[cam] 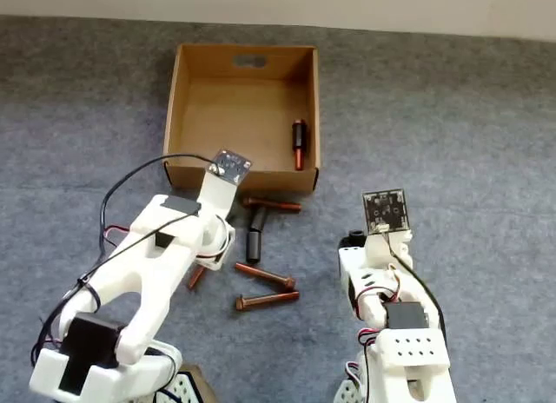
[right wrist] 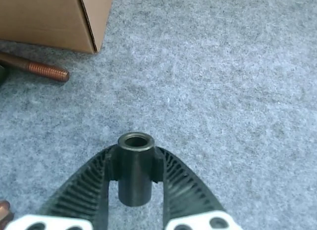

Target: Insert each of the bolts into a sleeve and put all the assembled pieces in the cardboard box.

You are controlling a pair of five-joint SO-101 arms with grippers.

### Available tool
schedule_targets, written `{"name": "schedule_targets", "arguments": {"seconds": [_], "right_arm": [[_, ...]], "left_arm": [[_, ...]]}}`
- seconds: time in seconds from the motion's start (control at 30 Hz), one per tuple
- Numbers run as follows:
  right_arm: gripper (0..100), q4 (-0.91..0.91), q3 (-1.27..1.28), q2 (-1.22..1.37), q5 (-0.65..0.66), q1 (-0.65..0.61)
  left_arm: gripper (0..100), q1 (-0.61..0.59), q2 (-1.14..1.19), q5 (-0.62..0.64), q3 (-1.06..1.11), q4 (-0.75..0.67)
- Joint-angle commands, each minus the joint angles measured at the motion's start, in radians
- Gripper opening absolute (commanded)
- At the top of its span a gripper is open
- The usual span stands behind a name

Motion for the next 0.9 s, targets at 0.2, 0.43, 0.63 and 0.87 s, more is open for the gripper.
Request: {"name": "schedule_targets", "arguments": {"seconds": [0.2, 0.43, 0.63, 0.87], "right_arm": [[0.5, 0.004, -0.005, -0.018, 0.0, 0.01], [0.5, 0.004, -0.005, -0.018, 0.0, 0.01], [0.5, 0.004, -0.005, -0.019, 0.0, 0.01], [0.5, 0.004, -0.01, -0.019, 0.0, 0.01]], "left_arm": [[14, 0.002, -0.004, 0.014, 0.001, -0.032], [6, 0.002, -0.005, 0.014, 0.004, -0.032], [6, 0.004, -0.013, 0.014, 0.007, -0.031], [5, 0.002, -0.022, 0.015, 0.033, -0.037]]}}
